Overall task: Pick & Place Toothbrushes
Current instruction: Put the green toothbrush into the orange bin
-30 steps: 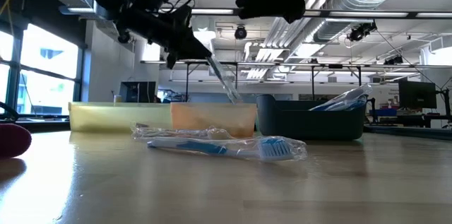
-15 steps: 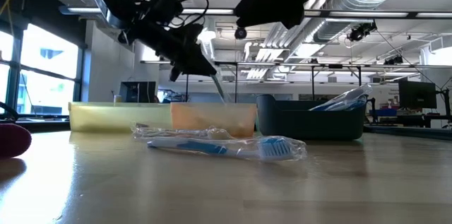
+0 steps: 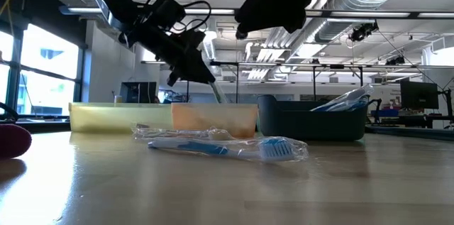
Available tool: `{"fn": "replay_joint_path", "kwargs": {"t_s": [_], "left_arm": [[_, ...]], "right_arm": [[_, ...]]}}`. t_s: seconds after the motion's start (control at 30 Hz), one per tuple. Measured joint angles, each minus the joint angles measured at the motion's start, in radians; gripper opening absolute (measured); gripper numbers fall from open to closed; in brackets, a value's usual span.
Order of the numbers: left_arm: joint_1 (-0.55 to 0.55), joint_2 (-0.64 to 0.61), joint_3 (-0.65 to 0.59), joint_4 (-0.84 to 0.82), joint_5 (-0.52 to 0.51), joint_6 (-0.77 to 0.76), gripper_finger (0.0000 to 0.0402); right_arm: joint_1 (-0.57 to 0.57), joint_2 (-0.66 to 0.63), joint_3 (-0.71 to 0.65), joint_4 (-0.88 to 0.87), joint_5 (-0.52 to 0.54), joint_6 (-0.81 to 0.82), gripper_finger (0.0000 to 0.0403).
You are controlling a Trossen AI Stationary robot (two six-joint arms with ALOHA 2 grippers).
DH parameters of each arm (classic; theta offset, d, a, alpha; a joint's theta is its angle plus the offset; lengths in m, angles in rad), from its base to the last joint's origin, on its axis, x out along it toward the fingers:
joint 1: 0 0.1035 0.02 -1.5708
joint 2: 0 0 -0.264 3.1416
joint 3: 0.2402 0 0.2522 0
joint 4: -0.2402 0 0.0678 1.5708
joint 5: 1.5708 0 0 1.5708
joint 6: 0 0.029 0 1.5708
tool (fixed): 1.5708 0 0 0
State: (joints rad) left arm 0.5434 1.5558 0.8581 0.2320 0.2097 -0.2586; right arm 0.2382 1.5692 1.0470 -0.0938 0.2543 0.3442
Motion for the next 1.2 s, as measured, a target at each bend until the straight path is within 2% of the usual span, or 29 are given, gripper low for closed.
{"fn": "replay_joint_path", "kwargs": {"t_s": [0.27,0.47,0.73,0.93,1.07,1.2], "left_arm": [[0.000,0.000,0.000,-0.003,-0.034,-0.009,0.0138],[0.000,0.000,0.000,0.004,-0.173,0.050,0.0184],[0.000,0.000,0.000,0.041,-0.202,0.200,0.0194],[0.000,0.000,0.000,0.067,-0.209,0.203,0.0194],[0.000,0.000,0.000,0.086,-0.298,0.203,0.0194],[0.000,0.000,0.000,0.089,-0.347,0.214,0.0194]], "right_arm": [[0.000,0.000,0.000,0.000,0.000,0.000,0.0128],[0.000,0.000,0.000,0.000,0.000,0.000,0.0128],[-0.003,0.000,0.000,0.000,0.008,0.000,0.0128],[-0.005,0.000,0.000,0.001,0.008,0.000,0.0128],[-0.005,0.000,0.000,0.010,0.008,0.000,0.0128],[-0.005,0.000,0.000,0.023,0.008,0.000,0.0128]]}}
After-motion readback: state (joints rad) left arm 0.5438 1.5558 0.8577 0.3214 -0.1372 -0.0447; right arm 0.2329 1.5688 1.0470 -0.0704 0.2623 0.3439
